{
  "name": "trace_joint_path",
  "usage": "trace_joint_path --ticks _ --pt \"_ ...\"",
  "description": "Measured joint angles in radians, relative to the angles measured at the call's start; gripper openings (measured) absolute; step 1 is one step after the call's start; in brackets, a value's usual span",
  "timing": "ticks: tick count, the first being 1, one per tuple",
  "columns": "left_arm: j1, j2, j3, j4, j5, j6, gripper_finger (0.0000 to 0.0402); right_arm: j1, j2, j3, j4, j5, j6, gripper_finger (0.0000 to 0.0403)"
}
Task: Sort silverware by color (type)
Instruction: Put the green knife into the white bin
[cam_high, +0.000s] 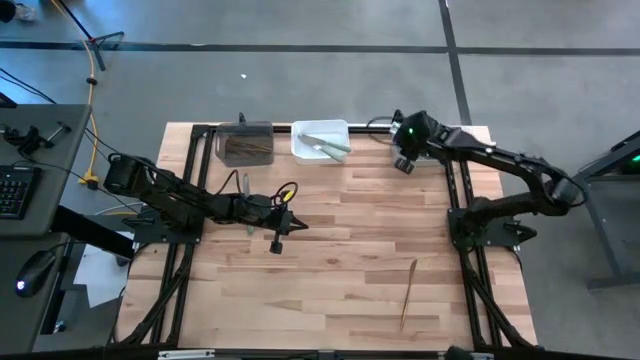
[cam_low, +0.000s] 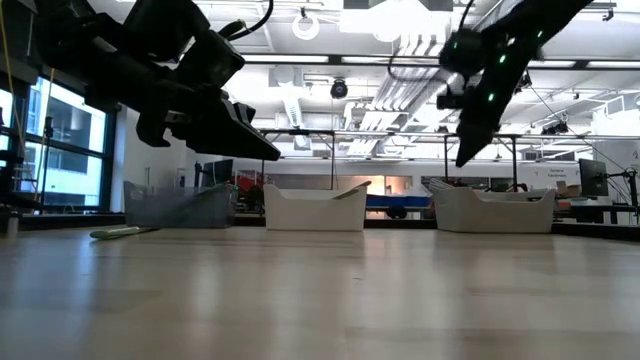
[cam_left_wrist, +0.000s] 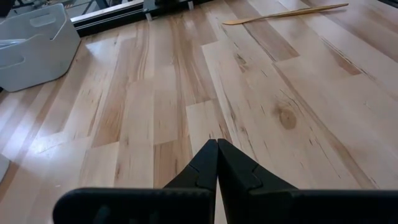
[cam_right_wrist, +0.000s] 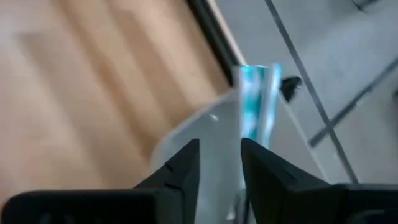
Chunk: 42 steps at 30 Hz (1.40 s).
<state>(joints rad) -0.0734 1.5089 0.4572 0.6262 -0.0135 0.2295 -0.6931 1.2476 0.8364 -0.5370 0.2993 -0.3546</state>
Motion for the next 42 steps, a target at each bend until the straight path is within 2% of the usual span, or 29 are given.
trace_joint_path --ticks 4,8,11,16,18,20,25,29,32,36,39,42 --pt "0.000 0.000 0.000 0.000 0.000 0.000 0.0000 0.153 -0.097 0.000 -0.121 -0.038 0.117 0.0059" --pt "0.000 0.000 0.000 0.000 0.000 0.000 0.0000 0.356 -0.148 0.000 -0.230 -0.063 0.262 0.0012" --pt "0.000 0.000 0.000 0.000 0.000 0.000 0.0000 0.518 -0.143 0.000 -0.266 -0.033 0.366 0.0004" --pt "-0.015 -0.005 0.001 -0.066 -0.002 0.000 0.0000 0.740 -0.092 0.000 -0.199 -0.001 0.515 0.0008" --pt "-0.028 -0.028 0.008 -0.156 -0.002 0.004 0.0000 0.804 -0.067 0.000 -0.128 -0.007 0.530 0.0006" --pt "-0.039 -0.064 0.033 -0.320 -0.016 0.005 0.0000 0.855 -0.045 0.000 -0.030 -0.029 0.512 0.0002" --pt "-0.072 -0.151 0.142 -0.821 -0.023 -0.040 0.0000 0.908 0.018 0.000 0.233 -0.093 0.429 0.0000" --pt "-0.118 -0.201 0.202 -1.076 -0.021 -0.092 0.0003 0.909 0.099 0.000 0.416 -0.142 0.331 0.0000" --pt "-0.152 -0.218 0.229 -1.236 -0.026 -0.095 0.0014 0.891 0.181 0.000 0.554 -0.223 0.267 0.0000" --pt "-0.186 -0.215 0.242 -1.376 -0.090 -0.093 0.0041 0.860 0.296 0.000 0.751 -0.367 0.220 0.0000" --pt "-0.207 -0.207 0.242 -1.375 -0.097 -0.063 0.0068 0.844 0.357 0.000 0.872 -0.464 0.212 0.0000" --pt "-0.219 -0.194 0.243 -1.384 -0.105 0.015 0.0097 0.838 0.385 0.000 0.893 -0.491 0.191 0.0000"
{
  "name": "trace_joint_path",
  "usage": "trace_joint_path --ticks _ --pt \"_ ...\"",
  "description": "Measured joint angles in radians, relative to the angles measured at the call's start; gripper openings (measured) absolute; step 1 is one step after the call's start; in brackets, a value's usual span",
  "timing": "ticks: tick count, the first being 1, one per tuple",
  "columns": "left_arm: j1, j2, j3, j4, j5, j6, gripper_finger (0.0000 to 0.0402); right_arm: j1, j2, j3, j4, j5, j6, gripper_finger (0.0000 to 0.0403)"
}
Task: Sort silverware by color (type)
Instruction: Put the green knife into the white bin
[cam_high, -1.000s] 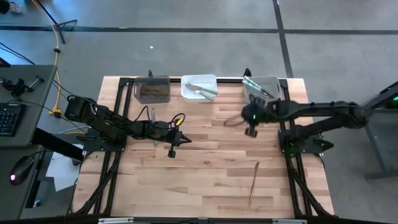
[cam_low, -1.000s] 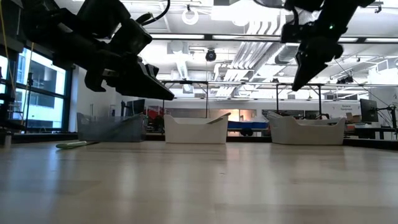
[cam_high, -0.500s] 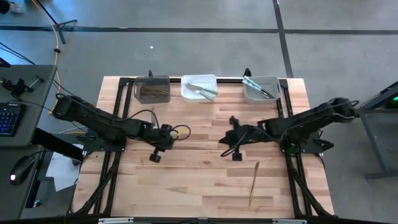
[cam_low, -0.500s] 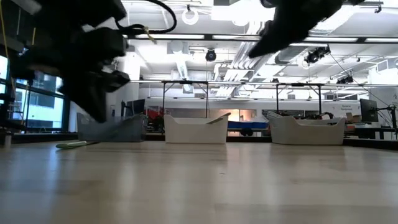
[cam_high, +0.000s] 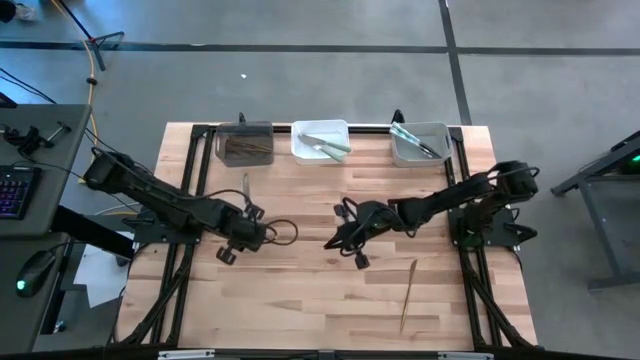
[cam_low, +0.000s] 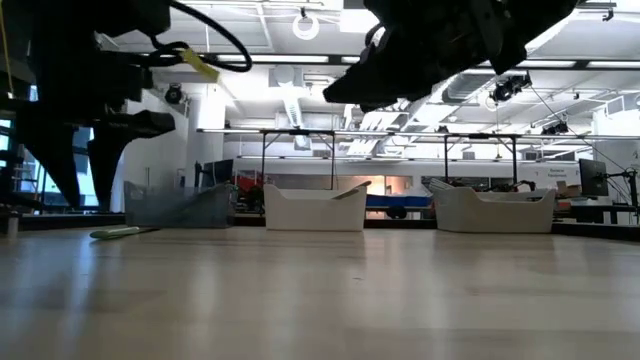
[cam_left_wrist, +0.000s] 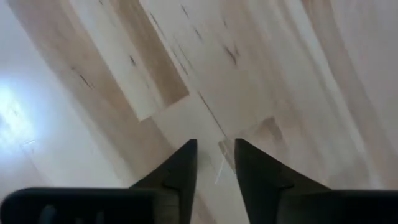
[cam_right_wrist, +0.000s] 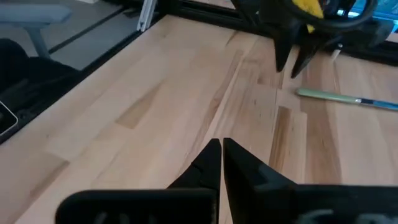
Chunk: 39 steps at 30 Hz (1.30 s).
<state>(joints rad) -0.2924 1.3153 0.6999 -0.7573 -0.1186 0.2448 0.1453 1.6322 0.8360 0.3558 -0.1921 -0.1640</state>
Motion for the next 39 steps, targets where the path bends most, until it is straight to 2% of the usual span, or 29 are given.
trace_joint_path --ticks 6,12,16,23,28,33,39 --pt "0.024 0.033 0.000 -0.051 -0.101 0.179 0.0139 -0.004 0.004 0.000 -0.026 -0.001 -0.012 0.0000" --pt "0.079 0.107 0.000 -0.060 -0.112 0.349 0.0145 -0.004 -0.004 0.000 -0.044 -0.001 -0.016 0.0000" --pt "0.106 0.160 0.000 -0.052 -0.125 0.412 0.0135 -0.003 -0.005 0.000 -0.057 -0.001 -0.017 0.0000" --pt "0.141 0.229 0.005 -0.044 -0.146 0.431 0.0112 -0.003 -0.005 0.000 -0.058 -0.001 -0.017 0.0000" --pt "0.139 0.237 0.003 -0.034 -0.146 0.473 0.0079 -0.003 -0.005 0.000 -0.059 -0.001 -0.017 0.0000" --pt "0.140 0.238 0.002 -0.023 -0.163 0.467 0.0046 -0.003 -0.005 0.000 -0.059 -0.001 -0.017 0.0000" --pt "0.141 0.242 0.034 -0.035 -0.182 0.419 0.0042 -0.003 -0.005 0.000 -0.063 -0.001 -0.011 0.0000"
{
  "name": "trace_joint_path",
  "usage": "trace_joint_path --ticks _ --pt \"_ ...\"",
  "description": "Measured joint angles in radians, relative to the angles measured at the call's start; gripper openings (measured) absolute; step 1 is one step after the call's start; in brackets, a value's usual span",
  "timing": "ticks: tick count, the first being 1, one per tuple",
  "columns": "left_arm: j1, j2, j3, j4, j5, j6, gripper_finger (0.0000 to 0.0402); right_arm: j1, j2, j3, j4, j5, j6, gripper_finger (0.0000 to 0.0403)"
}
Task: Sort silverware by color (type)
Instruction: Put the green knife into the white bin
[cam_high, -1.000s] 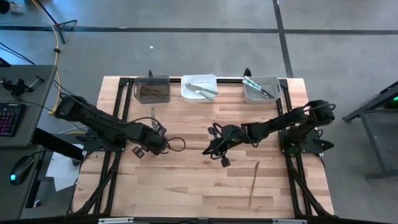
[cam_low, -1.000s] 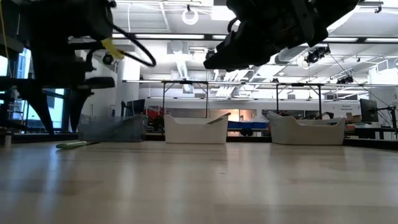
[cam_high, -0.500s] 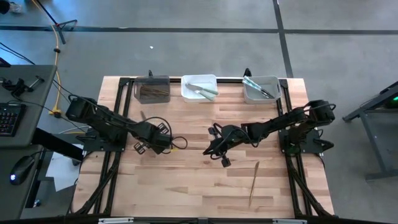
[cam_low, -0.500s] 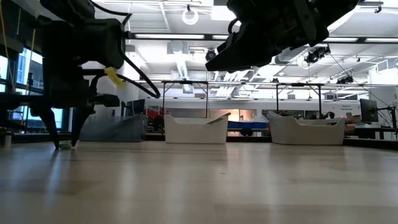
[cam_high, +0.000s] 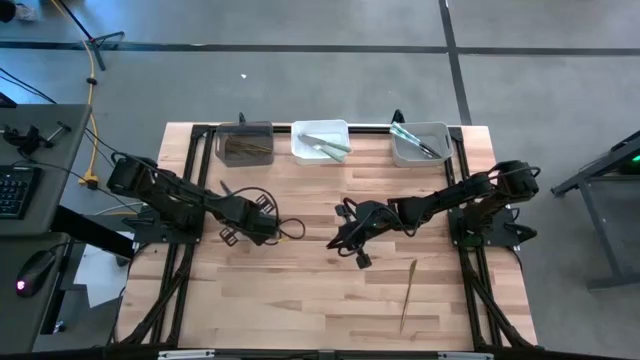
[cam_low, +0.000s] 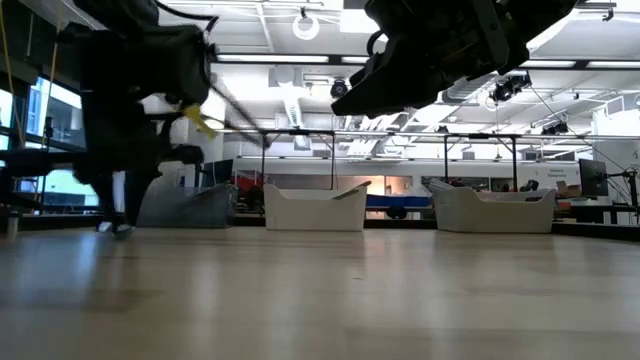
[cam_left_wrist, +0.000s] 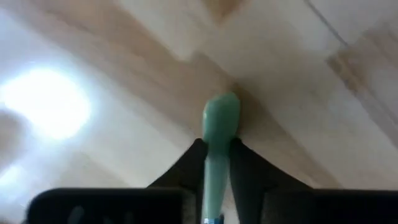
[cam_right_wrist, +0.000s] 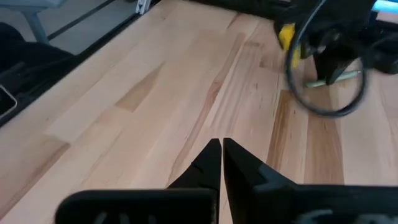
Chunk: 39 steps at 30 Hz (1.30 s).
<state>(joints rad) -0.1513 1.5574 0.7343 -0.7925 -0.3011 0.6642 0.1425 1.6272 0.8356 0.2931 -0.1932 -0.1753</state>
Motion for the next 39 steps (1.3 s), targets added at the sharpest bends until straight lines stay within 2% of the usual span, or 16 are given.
trace_joint_path --ticks 9,15,25,30,39 --pt "0.007 -0.065 0.103 -0.001 0.041 -0.055 0.0000 0.002 -0.076 0.000 -0.115 0.035 -0.006 0.0000" --pt "0.022 -0.083 0.114 0.010 0.109 -0.116 0.0002 0.004 -0.113 0.000 -0.167 0.036 -0.005 0.0000" --pt "0.016 -0.071 0.115 0.104 0.126 -0.194 0.0000 0.028 -0.113 0.000 -0.186 0.087 -0.005 0.0000" --pt "0.029 -0.071 0.115 0.090 0.165 -0.268 0.0024 0.033 -0.113 0.000 -0.195 0.087 -0.005 0.0000" --pt "0.058 -0.034 0.077 0.099 0.188 -0.281 0.0105 0.033 -0.113 0.000 -0.195 0.087 -0.006 0.0000"
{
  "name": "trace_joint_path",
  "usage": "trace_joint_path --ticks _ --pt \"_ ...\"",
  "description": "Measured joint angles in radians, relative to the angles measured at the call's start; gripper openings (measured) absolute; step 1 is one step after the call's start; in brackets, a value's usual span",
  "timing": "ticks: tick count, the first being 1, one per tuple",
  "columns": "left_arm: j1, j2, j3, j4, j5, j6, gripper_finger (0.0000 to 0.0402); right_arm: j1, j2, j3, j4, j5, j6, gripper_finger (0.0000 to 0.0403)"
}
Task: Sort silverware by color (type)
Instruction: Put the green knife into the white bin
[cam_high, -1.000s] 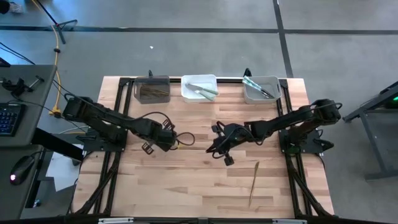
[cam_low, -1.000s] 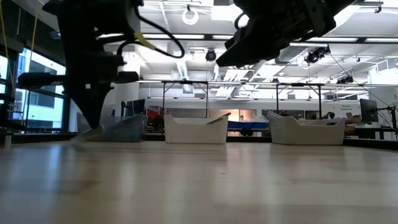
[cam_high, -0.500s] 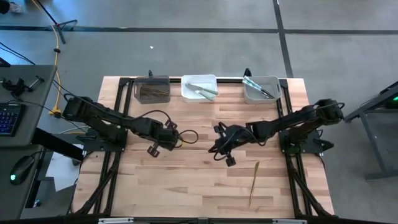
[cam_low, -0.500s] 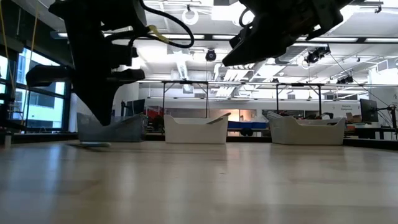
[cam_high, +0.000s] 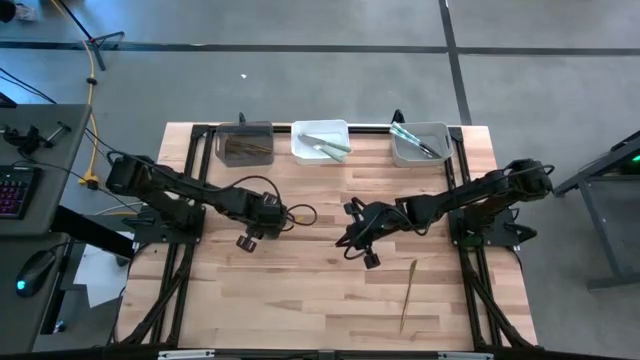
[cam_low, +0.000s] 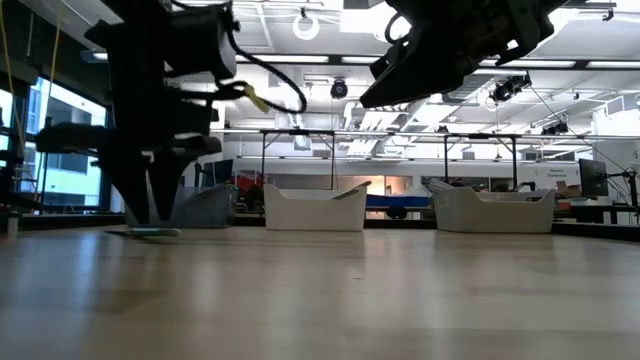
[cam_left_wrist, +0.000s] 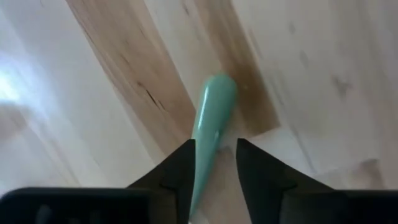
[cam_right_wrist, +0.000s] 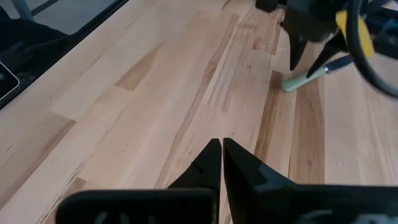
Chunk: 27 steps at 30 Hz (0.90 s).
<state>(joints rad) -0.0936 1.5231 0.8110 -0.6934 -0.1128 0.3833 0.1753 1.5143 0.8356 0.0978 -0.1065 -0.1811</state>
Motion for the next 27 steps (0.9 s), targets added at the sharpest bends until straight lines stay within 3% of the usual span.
trace_joint_path --ticks 5,14,23,27 --pt "0.033 0.062 -0.004 0.077 0.006 0.029 0.0125 0.000 0.000 0.000 0.003 0.000 -0.001 0.0000" --pt "0.056 0.133 -0.001 0.111 0.060 0.038 0.0118 0.000 0.000 0.000 -0.005 -0.001 -0.003 0.0000" --pt "0.054 0.129 -0.001 0.135 0.042 0.042 0.0018 0.002 0.000 0.000 -0.006 -0.001 -0.003 0.0000" --pt "0.053 0.130 0.015 0.135 0.036 0.071 0.0016 0.002 0.001 0.000 -0.019 -0.001 -0.002 0.0000"
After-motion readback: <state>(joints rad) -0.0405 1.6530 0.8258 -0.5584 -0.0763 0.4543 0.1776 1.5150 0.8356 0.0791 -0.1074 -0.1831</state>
